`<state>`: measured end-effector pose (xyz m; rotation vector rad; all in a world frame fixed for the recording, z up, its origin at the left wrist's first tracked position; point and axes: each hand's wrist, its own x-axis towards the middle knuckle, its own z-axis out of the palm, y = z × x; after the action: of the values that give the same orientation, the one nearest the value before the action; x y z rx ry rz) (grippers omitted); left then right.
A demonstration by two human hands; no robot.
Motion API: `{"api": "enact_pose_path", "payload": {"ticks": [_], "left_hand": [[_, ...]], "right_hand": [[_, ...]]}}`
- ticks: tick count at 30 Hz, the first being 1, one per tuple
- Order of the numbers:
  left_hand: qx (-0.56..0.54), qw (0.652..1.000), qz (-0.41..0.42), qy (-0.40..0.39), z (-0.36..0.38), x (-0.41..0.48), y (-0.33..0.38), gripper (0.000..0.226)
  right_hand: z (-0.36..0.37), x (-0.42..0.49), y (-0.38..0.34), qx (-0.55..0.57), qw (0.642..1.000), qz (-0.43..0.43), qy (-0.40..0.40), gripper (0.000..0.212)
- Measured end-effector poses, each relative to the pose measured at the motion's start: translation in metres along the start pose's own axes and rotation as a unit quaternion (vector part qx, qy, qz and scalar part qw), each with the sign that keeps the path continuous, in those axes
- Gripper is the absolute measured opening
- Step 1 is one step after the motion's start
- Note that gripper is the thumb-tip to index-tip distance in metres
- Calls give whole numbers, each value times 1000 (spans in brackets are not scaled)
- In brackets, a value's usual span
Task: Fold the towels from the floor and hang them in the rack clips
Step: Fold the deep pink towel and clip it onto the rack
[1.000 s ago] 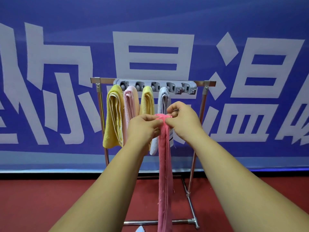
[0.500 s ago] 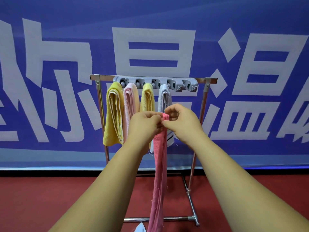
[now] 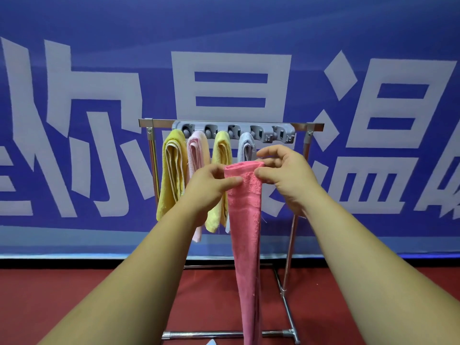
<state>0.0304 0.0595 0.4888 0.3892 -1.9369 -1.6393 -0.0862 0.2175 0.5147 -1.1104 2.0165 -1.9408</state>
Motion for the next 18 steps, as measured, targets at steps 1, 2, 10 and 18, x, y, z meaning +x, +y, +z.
{"api": "enact_pose_path", "payload": {"ticks": [1, 2, 10, 18], "left_hand": [[-12, 1000, 15, -9, -1, 2, 2, 21], [-14, 999, 26, -16, -2, 4, 4, 17], [22, 996, 37, -81, -1, 10, 33, 15], [16, 995, 48, -88, -8, 20, 45, 24]], "right_hand": [[-4, 0, -2, 11, 1000, 2, -8, 39], [-8, 1, -5, 16, 1000, 3, -13, 38], [-32, 0, -19, 11, 1000, 11, -8, 37], [-30, 10, -45, -34, 999, -8, -10, 33]]}}
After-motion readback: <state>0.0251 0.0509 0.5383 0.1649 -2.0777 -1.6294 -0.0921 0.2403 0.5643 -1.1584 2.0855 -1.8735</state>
